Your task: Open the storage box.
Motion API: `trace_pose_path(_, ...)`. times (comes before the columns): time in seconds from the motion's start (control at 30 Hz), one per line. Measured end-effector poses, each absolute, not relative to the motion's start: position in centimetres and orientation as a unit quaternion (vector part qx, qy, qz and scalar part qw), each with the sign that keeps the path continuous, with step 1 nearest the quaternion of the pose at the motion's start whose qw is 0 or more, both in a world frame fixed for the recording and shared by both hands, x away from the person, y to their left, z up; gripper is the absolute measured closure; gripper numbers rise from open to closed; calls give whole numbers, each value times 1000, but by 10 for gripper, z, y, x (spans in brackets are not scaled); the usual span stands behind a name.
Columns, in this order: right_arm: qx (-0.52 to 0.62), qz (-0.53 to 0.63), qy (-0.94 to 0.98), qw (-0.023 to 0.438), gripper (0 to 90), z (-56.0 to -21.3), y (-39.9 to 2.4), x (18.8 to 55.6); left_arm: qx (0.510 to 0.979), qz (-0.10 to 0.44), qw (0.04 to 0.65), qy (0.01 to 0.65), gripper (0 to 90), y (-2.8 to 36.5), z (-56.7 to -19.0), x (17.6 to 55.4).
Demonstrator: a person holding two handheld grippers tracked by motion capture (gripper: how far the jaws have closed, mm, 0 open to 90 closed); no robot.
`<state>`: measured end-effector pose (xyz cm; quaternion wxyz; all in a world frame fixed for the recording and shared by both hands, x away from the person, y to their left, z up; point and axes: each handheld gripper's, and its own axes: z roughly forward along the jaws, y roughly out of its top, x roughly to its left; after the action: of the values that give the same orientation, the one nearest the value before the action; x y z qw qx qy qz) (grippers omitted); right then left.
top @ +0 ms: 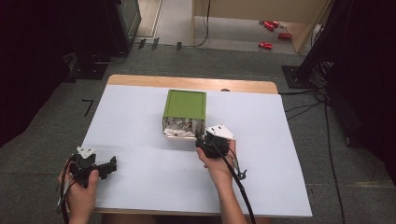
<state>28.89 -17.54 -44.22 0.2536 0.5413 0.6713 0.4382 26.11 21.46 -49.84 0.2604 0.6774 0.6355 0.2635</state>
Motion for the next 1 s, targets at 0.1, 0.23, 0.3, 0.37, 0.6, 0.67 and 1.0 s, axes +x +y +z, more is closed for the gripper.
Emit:
trace_pose_path(0.1,546,432,670,258,620,-446,-172,292,678,263,260,636,0,215,-498,261)
trace_pose_path(0.23,565,419,661,260,688,-451,-171,300,678,263,260,636,0,215,-498,261)
trace_pose_path(0.3,569,414,660,263,702,-454,-170,301,677,263,261,636,0,215,-498,261)
trace_pose_path(0.37,572,409,660,265,705,-456,-169,303,677,263,261,636,0,215,-498,261)
trace_pose_path(0.6,579,409,658,256,700,-462,-173,309,677,263,260,636,0,215,-498,261)
trace_pose_path(0.67,576,410,659,255,700,-462,-173,309,677,263,260,636,0,215,-498,261)
trace_pose_path(1.0,576,419,663,231,744,-461,-178,312,677,263,261,636,0,214,-498,261)
